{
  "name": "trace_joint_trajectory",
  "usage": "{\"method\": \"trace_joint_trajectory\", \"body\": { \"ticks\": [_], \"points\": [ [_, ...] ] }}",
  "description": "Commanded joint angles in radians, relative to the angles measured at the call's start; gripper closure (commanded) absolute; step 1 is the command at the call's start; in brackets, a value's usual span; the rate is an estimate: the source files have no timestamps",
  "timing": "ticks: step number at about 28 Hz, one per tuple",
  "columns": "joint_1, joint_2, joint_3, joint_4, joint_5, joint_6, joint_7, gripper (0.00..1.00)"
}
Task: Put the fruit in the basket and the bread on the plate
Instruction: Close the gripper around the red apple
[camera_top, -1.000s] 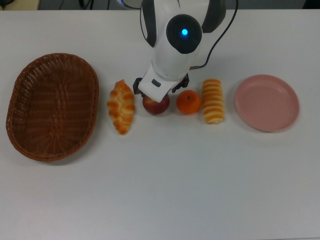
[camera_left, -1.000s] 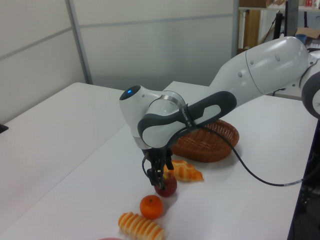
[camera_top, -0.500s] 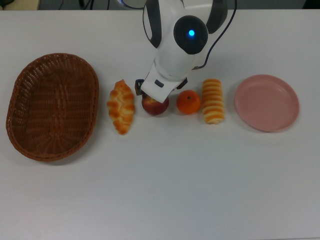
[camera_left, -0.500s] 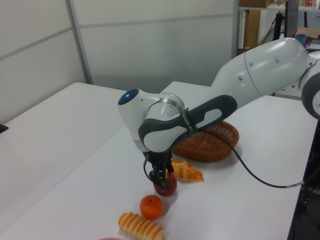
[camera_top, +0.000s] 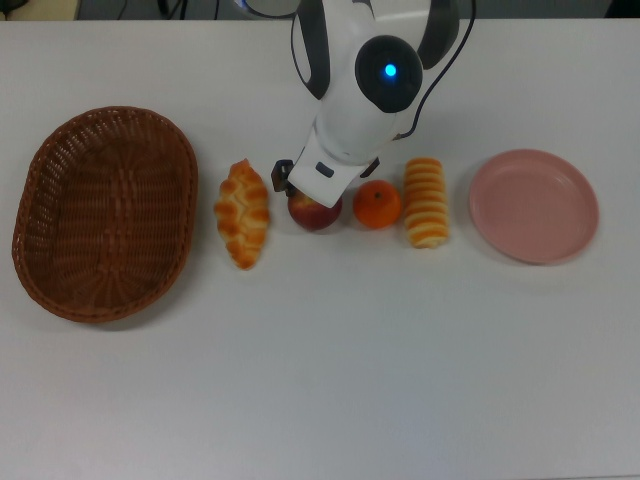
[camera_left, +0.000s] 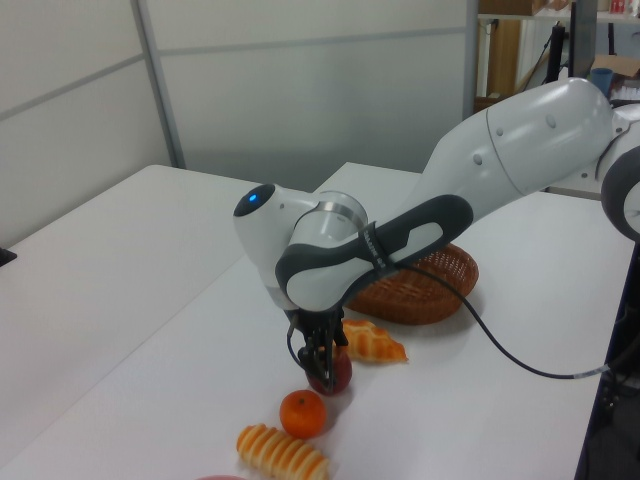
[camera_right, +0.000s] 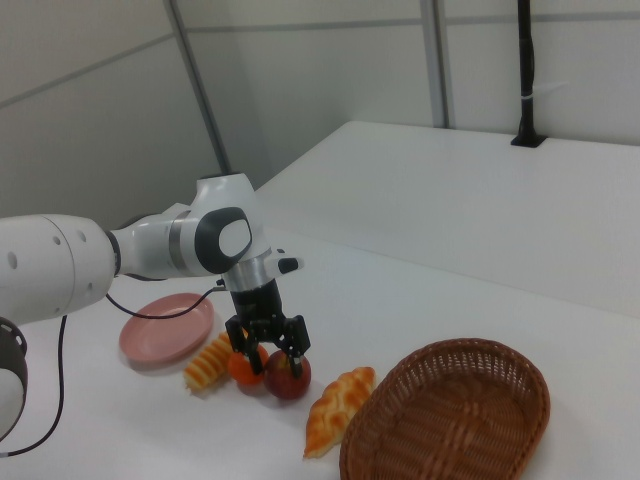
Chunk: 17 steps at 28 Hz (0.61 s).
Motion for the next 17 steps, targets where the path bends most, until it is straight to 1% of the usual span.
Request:
{"method": "trace_joint_trajectory", "body": {
  "ticks": [1,4,5,6,8,9,10,12,17],
  "points": [
    [0.018,0.013,-0.009,-0.017,-0.023,0.022,-0.013,0.00],
    [0.019,0.014,-0.009,-0.019,-0.026,0.022,-0.016,0.01],
    [0.019,0.019,-0.009,-0.019,-0.029,0.022,-0.018,0.06],
    [0.019,0.024,-0.009,-0.019,-0.038,0.022,-0.019,0.20],
    [0.019,0.024,-0.009,-0.017,-0.049,0.022,-0.019,0.41],
    [0.019,0.024,-0.009,-0.016,-0.051,0.022,-0.021,0.47],
    [0.018,0.024,-0.009,-0.016,-0.051,0.022,-0.021,0.50],
    [0.015,0.022,-0.010,-0.010,-0.051,0.022,-0.022,0.54],
    [0.009,0.016,-0.014,0.016,-0.046,0.018,-0.021,0.54]
  ]
}}
